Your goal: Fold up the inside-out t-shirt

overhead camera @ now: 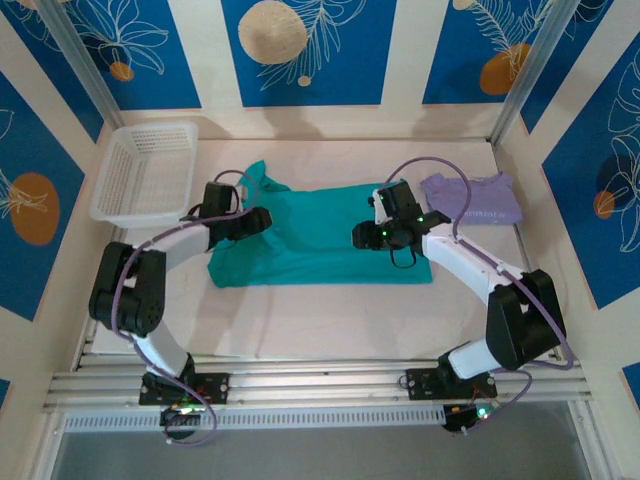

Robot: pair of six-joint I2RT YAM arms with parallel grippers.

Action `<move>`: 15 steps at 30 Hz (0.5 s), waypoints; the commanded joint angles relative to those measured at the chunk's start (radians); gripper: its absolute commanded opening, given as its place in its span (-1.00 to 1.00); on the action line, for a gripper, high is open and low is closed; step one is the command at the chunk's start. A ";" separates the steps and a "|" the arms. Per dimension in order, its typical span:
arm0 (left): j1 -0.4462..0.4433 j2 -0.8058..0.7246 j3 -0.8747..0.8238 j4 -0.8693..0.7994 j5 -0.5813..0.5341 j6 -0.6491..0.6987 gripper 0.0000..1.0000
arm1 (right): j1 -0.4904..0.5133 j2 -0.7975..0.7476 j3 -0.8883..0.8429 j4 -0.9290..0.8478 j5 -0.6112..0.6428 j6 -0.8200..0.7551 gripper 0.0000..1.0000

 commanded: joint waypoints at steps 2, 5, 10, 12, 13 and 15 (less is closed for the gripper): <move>-0.049 0.003 -0.038 0.047 -0.010 -0.024 0.14 | 0.001 0.017 -0.008 0.007 -0.039 0.022 0.03; -0.070 0.064 -0.005 0.071 0.016 -0.039 0.14 | 0.002 0.024 -0.003 0.010 -0.043 0.023 0.03; -0.098 0.190 0.114 0.077 0.047 -0.024 0.15 | 0.000 0.013 -0.009 0.001 -0.026 0.015 0.04; -0.110 0.245 0.164 0.076 0.062 -0.024 0.15 | -0.004 0.007 -0.016 -0.004 -0.021 0.015 0.04; -0.114 0.265 0.180 0.073 0.065 -0.027 0.15 | -0.005 0.003 -0.019 -0.005 -0.019 0.015 0.04; -0.116 0.301 0.203 0.063 0.073 -0.036 0.15 | -0.007 -0.007 -0.031 -0.008 -0.008 0.013 0.04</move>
